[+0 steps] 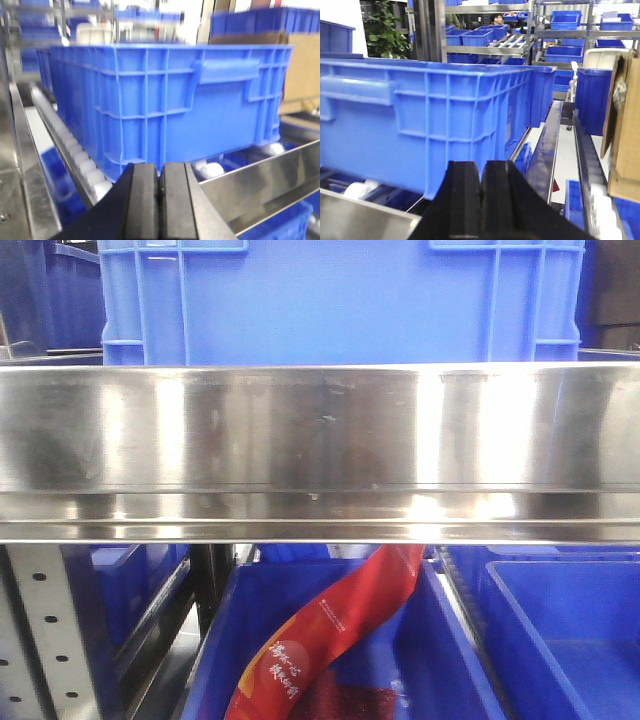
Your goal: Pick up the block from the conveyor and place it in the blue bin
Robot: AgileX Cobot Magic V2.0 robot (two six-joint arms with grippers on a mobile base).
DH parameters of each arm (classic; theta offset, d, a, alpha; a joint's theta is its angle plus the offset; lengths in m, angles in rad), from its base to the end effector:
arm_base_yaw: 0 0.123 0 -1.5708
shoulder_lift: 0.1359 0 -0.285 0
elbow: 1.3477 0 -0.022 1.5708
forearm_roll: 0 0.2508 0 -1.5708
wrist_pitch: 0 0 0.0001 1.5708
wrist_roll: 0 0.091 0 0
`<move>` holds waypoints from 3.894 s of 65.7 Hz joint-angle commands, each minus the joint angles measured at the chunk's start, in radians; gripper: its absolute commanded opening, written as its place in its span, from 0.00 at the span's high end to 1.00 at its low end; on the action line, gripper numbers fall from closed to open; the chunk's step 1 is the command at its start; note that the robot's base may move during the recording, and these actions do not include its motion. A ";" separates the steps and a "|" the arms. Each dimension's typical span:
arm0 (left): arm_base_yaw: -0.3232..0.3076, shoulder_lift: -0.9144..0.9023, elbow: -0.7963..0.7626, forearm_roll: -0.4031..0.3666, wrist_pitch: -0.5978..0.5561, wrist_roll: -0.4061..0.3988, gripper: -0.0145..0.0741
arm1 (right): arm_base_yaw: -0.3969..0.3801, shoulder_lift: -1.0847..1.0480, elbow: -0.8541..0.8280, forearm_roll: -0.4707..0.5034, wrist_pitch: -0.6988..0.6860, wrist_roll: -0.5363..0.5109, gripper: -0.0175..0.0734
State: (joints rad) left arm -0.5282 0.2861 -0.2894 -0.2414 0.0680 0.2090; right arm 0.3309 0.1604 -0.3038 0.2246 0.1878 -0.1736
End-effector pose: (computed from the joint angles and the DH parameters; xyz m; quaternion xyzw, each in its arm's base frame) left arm 0.0673 -0.0410 0.2864 0.1772 0.6756 -0.2033 0.6862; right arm 0.0530 0.0222 0.2892 -0.1125 0.6809 0.1501 0.7079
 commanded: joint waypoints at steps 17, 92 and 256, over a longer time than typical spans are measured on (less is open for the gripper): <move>-0.003 -0.153 0.015 -0.007 -0.033 0.002 0.96 | -0.005 -0.035 0.003 0.000 -0.001 -0.005 0.98; -0.003 -0.155 0.015 -0.007 -0.033 0.002 0.96 | -0.279 -0.160 0.304 -0.165 -0.202 0.115 0.98; 0.472 -0.286 0.289 0.252 -0.088 -0.154 0.96 | -0.279 -0.160 0.304 -0.165 -0.204 0.115 0.98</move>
State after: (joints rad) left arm -0.0592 0.0057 0.0021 0.0154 0.0000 0.0528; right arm 0.0552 0.0034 -0.0024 0.0667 0.0075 -0.0592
